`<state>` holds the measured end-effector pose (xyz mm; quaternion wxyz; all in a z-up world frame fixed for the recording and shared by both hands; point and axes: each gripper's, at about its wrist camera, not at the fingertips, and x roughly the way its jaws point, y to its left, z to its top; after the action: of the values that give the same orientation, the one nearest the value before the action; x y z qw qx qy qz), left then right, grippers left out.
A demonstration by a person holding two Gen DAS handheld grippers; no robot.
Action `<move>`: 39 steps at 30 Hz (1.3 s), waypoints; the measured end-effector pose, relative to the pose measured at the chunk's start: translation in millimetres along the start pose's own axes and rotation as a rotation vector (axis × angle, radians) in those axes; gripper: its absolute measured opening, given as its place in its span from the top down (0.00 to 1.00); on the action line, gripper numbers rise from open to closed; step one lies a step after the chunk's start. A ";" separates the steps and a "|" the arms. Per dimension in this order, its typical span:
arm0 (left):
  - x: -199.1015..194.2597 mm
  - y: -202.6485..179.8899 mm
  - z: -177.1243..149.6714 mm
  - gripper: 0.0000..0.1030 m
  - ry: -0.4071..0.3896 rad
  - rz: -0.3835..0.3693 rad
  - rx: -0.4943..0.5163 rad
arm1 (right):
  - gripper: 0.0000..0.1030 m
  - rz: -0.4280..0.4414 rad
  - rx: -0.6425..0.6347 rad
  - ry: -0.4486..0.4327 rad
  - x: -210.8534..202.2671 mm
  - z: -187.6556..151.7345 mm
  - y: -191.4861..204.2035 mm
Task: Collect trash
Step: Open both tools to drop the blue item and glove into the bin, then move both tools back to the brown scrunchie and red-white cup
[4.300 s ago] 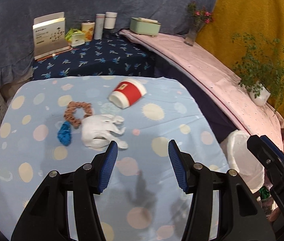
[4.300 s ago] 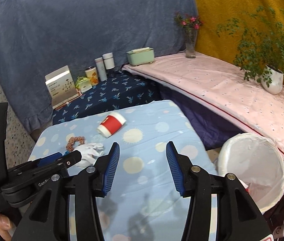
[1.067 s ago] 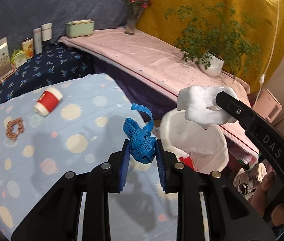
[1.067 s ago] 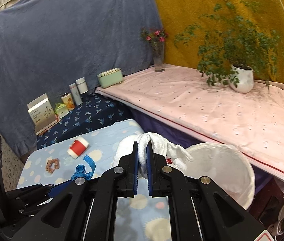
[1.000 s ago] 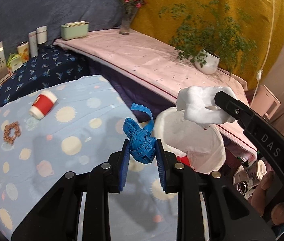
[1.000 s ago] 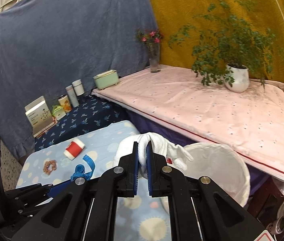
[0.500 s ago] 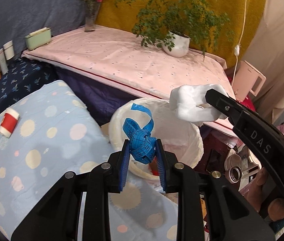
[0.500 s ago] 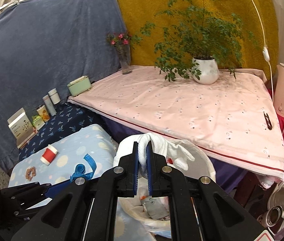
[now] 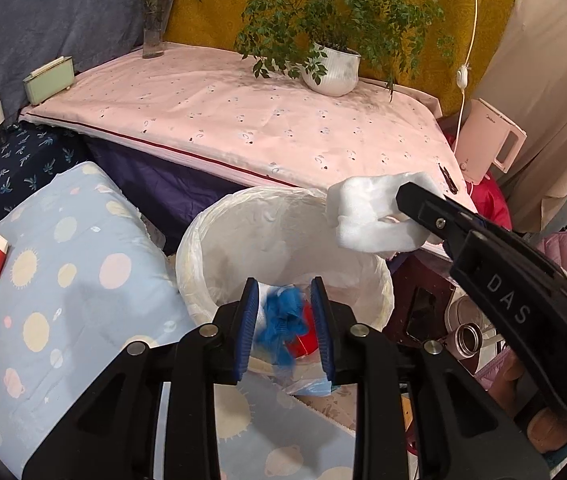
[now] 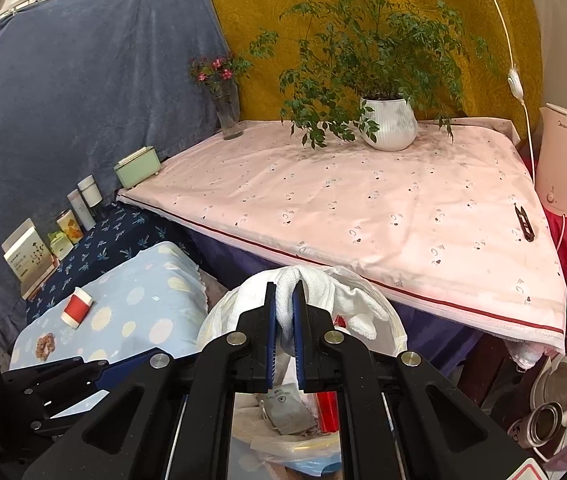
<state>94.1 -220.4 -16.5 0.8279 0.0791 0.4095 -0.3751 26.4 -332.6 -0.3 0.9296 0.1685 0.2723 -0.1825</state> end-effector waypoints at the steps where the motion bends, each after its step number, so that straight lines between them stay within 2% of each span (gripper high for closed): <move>1: 0.6 0.1 0.3 0.74 0.001 0.000 0.002 | 0.92 0.000 0.000 0.003 1.5 -0.2 -0.3; 2: 1.4 0.2 0.4 0.73 0.004 0.002 0.001 | 0.91 -0.001 -0.001 0.005 2.8 -0.3 -0.4; 4: 1.5 1.8 0.3 0.54 -0.001 0.014 -0.010 | 0.88 -0.007 -0.002 0.002 3.9 -0.5 0.1; 6: -0.1 4.4 0.6 0.45 -0.018 0.031 -0.029 | 0.85 -0.008 -0.006 0.000 4.1 -0.6 1.4; 8: -0.8 7.9 1.6 0.45 -0.020 0.032 -0.038 | 0.83 -0.012 -0.010 0.000 4.6 -0.3 2.6; 13: -3.9 15.5 2.5 0.45 -0.026 0.044 -0.063 | 0.70 -0.008 -0.013 -0.008 2.8 -0.3 5.0; 21: -13.7 29.1 -1.4 0.44 -0.037 0.061 -0.094 | 0.62 0.007 -0.037 -0.014 -2.0 -1.9 20.6; 34: -32.8 59.9 -12.7 0.44 -0.054 0.093 -0.154 | 0.60 0.039 -0.082 -0.005 -4.0 -7.4 53.3; 39: -40.9 74.4 -18.4 0.44 -0.062 0.106 -0.184 | 0.53 0.051 -0.099 -0.004 -4.9 -10.6 68.4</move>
<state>118.0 -137.0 -11.4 0.8626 0.0127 0.4115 -0.2939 47.3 -267.1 8.7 0.9417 0.1286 0.2747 -0.1455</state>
